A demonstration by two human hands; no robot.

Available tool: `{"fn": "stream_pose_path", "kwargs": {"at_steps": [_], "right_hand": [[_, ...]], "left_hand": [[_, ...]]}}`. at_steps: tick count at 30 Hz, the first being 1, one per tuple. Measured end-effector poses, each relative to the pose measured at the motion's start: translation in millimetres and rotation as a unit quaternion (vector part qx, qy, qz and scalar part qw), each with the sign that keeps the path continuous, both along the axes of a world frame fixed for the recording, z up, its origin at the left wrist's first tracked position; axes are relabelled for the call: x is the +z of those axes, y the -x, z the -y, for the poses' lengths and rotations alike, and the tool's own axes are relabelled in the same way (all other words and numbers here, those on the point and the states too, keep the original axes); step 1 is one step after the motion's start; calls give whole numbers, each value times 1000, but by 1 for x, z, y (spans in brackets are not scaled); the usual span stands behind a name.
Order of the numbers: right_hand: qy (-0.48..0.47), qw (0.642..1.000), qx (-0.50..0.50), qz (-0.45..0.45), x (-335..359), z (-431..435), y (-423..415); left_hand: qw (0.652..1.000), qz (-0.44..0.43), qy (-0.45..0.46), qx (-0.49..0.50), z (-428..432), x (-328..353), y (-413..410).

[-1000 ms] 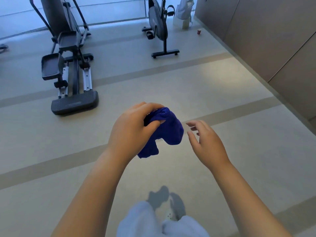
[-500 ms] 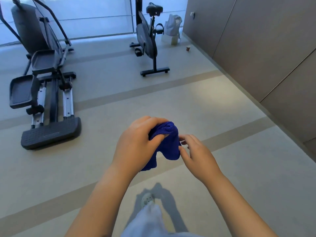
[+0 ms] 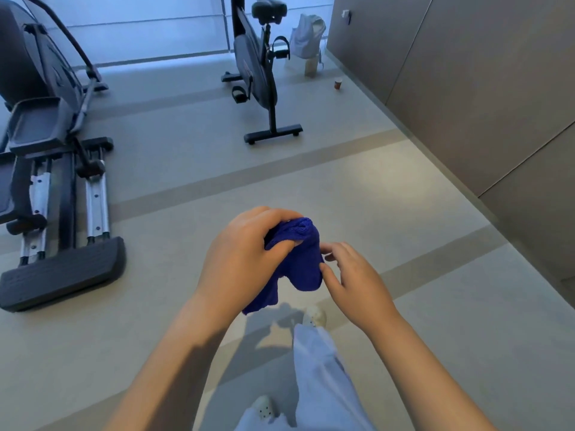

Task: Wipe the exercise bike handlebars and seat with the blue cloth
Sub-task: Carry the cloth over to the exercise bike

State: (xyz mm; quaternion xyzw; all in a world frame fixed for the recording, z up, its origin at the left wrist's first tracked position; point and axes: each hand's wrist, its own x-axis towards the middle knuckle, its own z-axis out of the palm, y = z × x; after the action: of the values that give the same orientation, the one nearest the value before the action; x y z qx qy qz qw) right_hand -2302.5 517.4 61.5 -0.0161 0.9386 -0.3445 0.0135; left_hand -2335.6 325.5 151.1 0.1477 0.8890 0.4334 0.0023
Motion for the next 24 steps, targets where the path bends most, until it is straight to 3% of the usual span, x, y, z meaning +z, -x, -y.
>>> {"fn": "stream_pose_path", "kwargs": {"at_steps": [18, 24], "right_hand": [[60, 996, 60, 8, 8, -121, 300], [16, 996, 82, -14, -3, -127, 371]], "left_hand": [[997, 9, 8, 76, -118, 14, 262], [996, 15, 24, 87, -123, 9, 343]]}}
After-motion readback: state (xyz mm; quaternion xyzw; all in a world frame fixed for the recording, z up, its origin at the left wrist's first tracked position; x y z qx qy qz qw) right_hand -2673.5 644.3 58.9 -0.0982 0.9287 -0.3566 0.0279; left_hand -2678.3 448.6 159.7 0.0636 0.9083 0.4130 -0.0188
